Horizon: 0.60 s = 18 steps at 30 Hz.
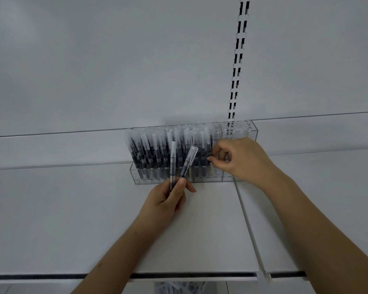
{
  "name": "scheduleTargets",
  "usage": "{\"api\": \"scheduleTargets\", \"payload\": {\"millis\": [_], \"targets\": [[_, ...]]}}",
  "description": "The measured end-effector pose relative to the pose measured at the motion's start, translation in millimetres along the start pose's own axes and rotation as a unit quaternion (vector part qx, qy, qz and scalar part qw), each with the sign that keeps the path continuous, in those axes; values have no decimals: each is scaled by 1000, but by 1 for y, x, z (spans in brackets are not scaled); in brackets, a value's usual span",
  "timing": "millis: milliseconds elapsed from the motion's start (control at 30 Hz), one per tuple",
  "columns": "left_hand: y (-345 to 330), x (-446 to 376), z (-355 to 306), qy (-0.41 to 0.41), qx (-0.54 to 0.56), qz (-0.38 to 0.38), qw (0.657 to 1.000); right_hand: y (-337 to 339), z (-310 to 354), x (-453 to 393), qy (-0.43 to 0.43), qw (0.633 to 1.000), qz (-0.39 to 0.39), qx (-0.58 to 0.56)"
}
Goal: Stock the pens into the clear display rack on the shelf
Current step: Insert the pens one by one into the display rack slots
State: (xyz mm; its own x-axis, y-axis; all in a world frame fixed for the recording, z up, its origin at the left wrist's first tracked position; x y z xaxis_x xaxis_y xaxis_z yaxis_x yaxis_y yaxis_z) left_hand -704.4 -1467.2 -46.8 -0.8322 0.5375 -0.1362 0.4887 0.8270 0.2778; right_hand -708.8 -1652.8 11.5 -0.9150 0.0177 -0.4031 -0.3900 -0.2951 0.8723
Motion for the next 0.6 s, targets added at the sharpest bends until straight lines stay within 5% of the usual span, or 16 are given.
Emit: {"api": "scheduleTargets", "payload": {"millis": [200,600], "targets": [[1,-1,1,3,0,-3,1000,0,-5,0,-9,996,-10,-90],[2,-1,-1,6,-4,-9,1000,4,-13,2,-26,998,35,-37]]}}
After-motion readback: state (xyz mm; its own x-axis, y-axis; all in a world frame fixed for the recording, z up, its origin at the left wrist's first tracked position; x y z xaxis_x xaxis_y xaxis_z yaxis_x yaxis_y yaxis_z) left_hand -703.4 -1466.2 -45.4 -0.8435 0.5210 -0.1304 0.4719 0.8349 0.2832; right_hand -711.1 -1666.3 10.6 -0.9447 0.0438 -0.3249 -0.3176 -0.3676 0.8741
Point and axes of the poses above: each hand's wrist, its own x-axis away from the middle knuckle, its own y-axis out of the back of the hand, z = x × y, the point moved 9 cm from there along -x, towards the middle knuckle, and after that the axes turned 4 degrees about x, right-handed, at the moved point
